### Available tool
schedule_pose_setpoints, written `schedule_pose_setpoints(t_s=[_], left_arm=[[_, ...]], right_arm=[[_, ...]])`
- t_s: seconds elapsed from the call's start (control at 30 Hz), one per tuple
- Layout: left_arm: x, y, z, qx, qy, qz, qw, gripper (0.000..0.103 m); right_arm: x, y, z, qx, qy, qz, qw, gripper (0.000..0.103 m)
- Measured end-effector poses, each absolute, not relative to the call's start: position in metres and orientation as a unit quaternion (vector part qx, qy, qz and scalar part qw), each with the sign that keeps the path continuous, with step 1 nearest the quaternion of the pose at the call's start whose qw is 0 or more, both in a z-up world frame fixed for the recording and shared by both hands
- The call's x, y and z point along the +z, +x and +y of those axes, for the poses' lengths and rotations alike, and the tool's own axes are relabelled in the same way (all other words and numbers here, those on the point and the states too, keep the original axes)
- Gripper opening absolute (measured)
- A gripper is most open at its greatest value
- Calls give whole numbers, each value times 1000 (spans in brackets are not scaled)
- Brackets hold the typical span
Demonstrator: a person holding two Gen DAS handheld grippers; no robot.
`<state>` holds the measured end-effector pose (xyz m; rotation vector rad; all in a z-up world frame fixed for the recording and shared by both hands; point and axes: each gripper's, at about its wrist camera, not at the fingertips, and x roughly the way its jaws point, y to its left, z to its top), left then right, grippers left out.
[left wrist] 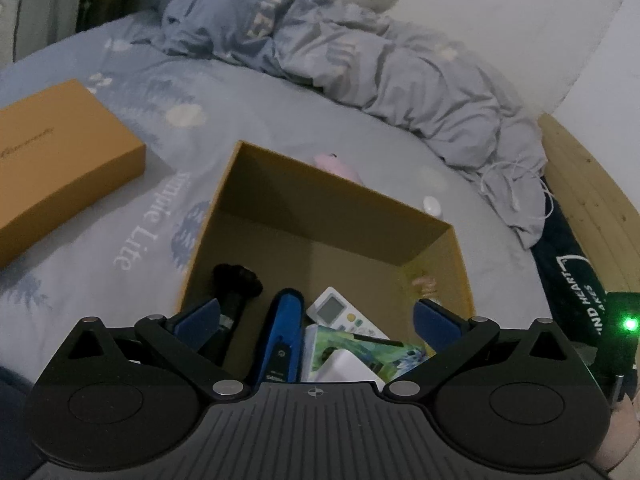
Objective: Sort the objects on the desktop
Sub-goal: 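Lower the yellow bottle into the box and open the right gripper, then withdraw the right tool and move both tools toward the flat orange box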
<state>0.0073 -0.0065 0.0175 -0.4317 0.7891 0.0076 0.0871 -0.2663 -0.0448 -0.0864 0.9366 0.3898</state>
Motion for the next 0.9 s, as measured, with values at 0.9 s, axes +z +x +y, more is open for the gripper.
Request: schedule_pose_setpoints(t_s=[0.9], left_arm=[[18, 4, -22, 8, -163, 375, 913, 103]], right_arm=[[-12, 53, -315, 176, 89, 347, 917, 65]])
